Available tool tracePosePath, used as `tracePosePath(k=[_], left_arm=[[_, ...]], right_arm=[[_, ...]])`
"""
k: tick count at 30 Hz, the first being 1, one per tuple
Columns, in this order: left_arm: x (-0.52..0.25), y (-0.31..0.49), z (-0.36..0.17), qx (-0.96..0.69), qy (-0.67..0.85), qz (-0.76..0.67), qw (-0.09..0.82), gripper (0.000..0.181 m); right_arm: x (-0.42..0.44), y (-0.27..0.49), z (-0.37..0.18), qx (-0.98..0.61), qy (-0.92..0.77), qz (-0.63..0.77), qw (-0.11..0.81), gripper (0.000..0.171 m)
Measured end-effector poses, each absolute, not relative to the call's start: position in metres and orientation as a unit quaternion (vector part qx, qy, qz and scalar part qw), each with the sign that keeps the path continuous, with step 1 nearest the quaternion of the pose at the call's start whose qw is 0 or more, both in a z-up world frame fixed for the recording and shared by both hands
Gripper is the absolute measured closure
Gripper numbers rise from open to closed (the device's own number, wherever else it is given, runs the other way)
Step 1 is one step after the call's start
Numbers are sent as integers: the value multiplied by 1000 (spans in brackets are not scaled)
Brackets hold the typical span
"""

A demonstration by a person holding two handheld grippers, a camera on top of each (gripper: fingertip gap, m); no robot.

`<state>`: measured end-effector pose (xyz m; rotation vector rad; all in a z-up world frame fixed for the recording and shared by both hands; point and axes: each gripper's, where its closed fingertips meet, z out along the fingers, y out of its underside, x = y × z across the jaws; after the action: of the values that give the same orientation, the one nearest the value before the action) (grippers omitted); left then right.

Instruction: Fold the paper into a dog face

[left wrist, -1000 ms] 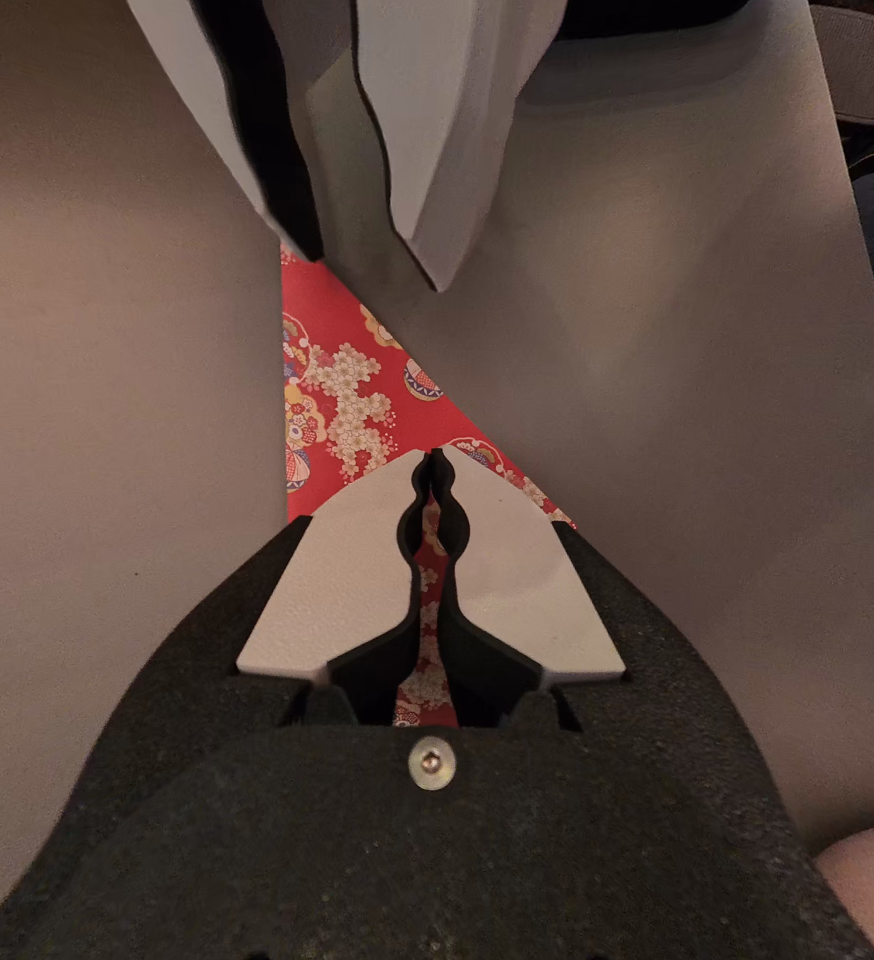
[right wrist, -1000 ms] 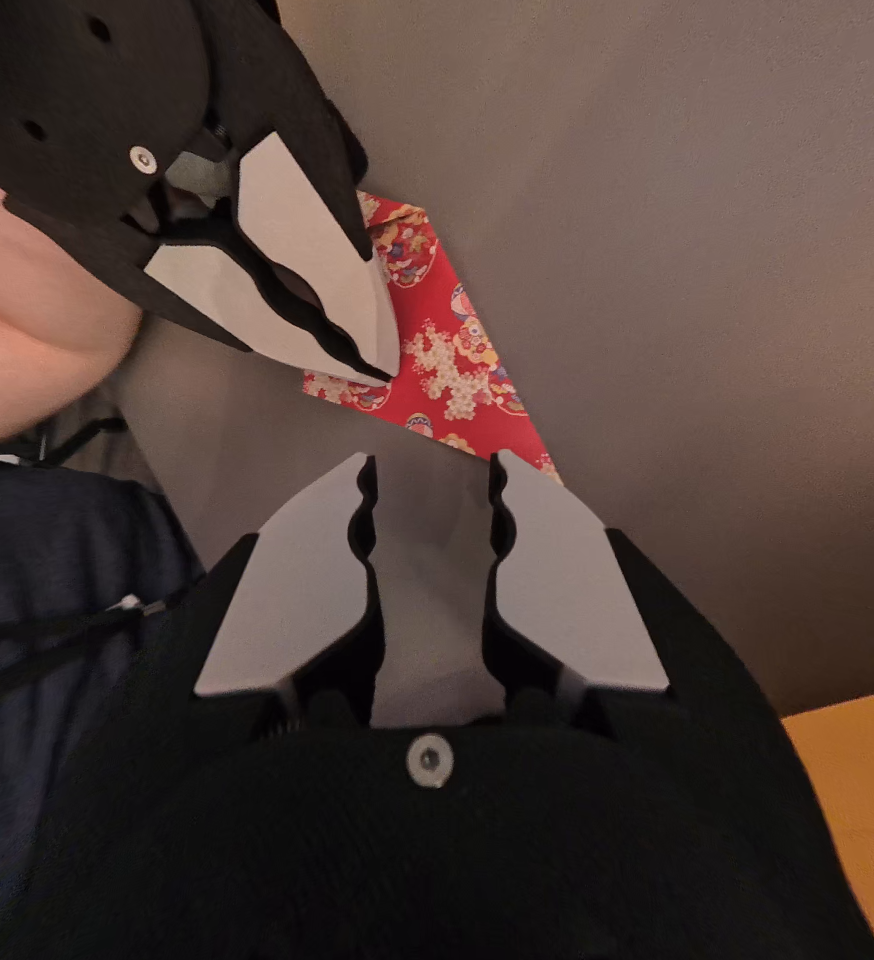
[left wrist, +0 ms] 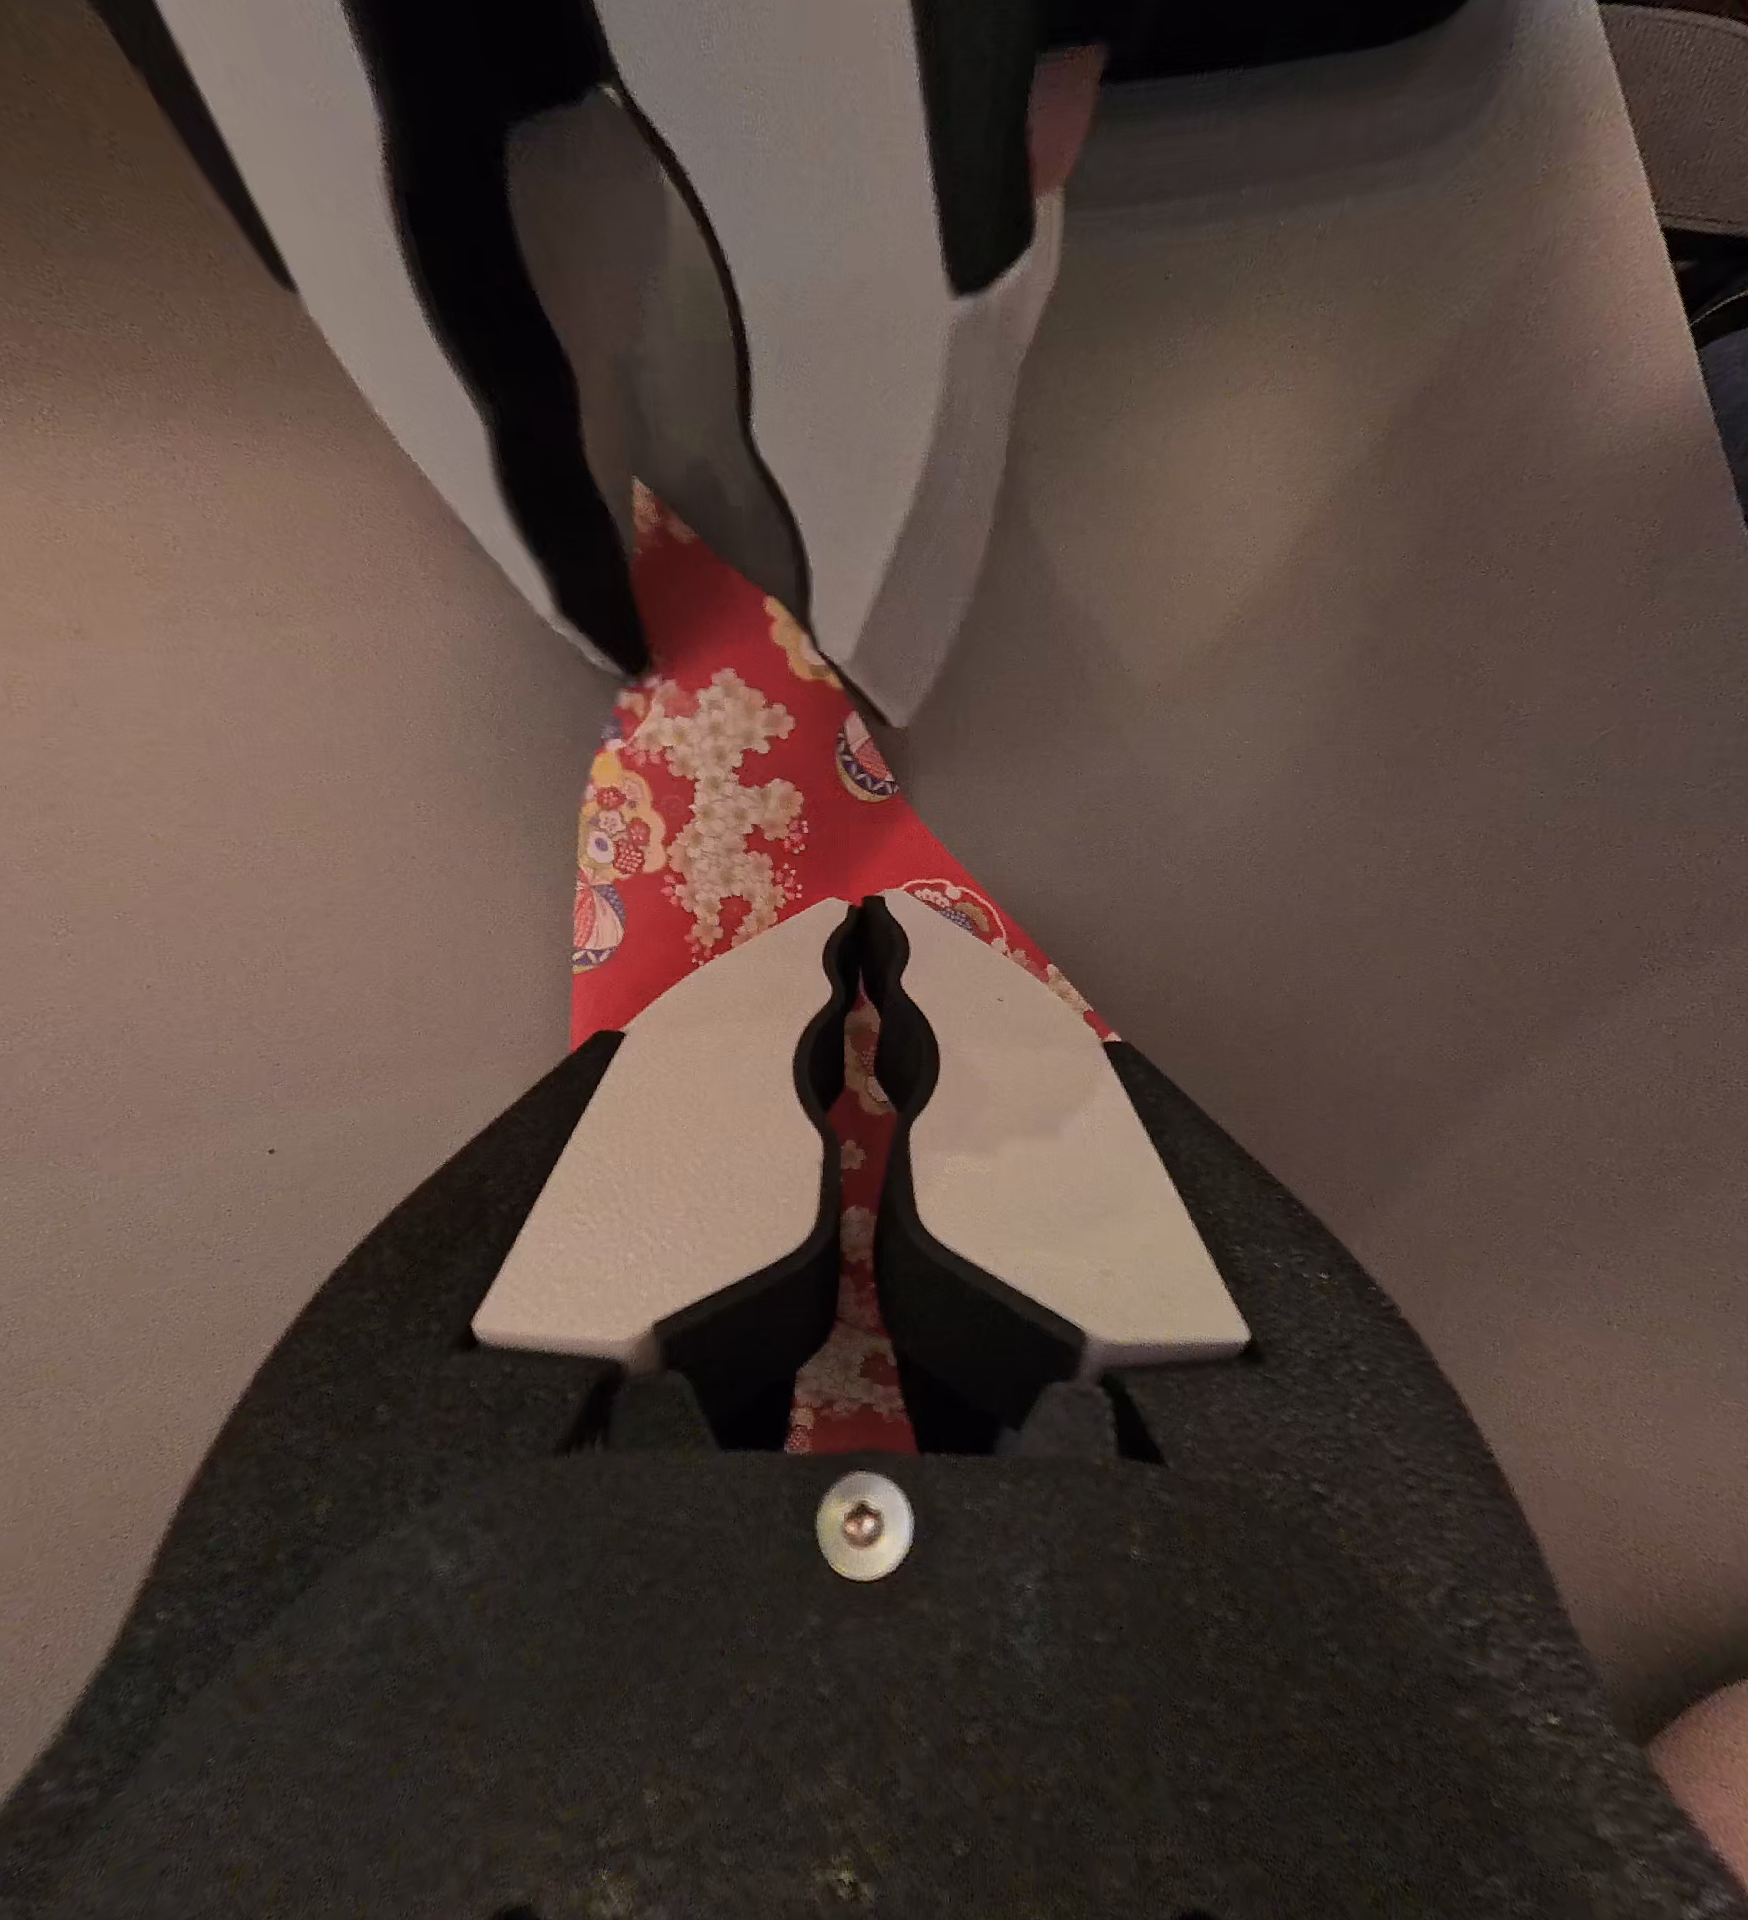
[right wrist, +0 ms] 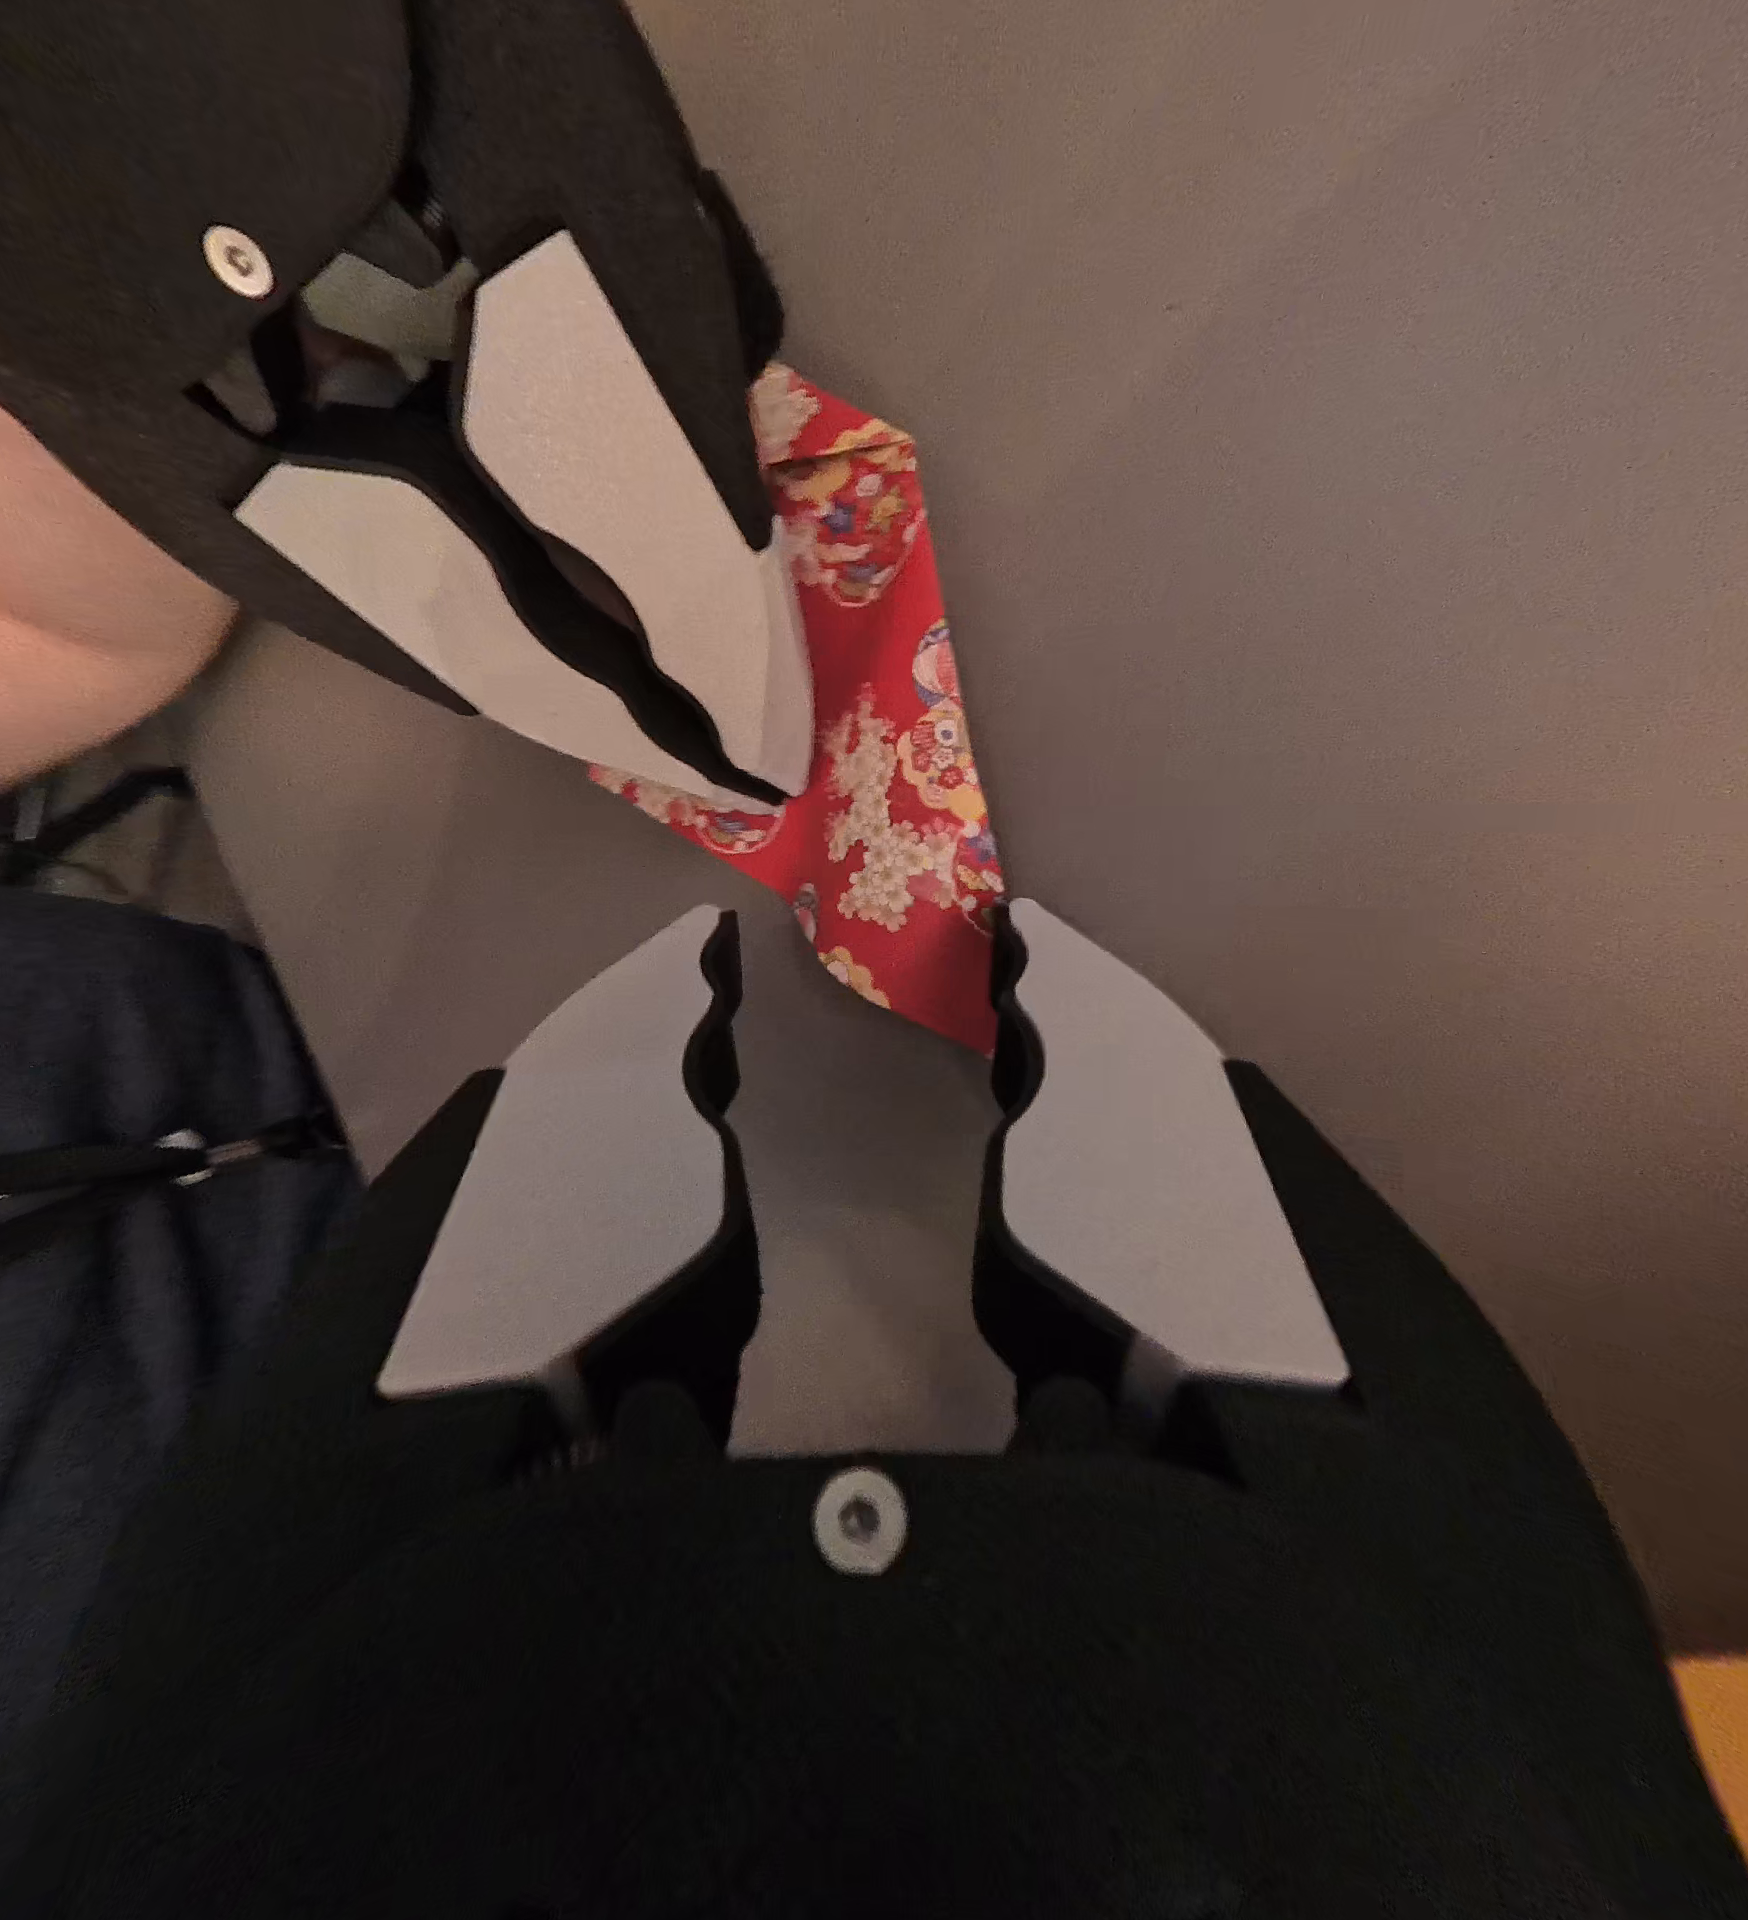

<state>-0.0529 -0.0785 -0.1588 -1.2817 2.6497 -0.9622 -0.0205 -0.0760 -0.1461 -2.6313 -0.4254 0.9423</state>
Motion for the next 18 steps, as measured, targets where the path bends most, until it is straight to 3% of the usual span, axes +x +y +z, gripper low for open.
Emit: tracePosePath(k=[1, 15, 18], left_arm=[[-53, -79, -159, -415, 854, -313, 21, 181], [-53, -79, -159, -416, 854, -311, 23, 181], [-53, -79, -159, -415, 856, -309, 24, 181]], right_arm=[[-25, -77, -145, -915, -146, 346, 149, 124], [-39, -79, -121, -860, -95, 486, 121, 130], [-38, -69, -120, -857, -102, 482, 150, 132]])
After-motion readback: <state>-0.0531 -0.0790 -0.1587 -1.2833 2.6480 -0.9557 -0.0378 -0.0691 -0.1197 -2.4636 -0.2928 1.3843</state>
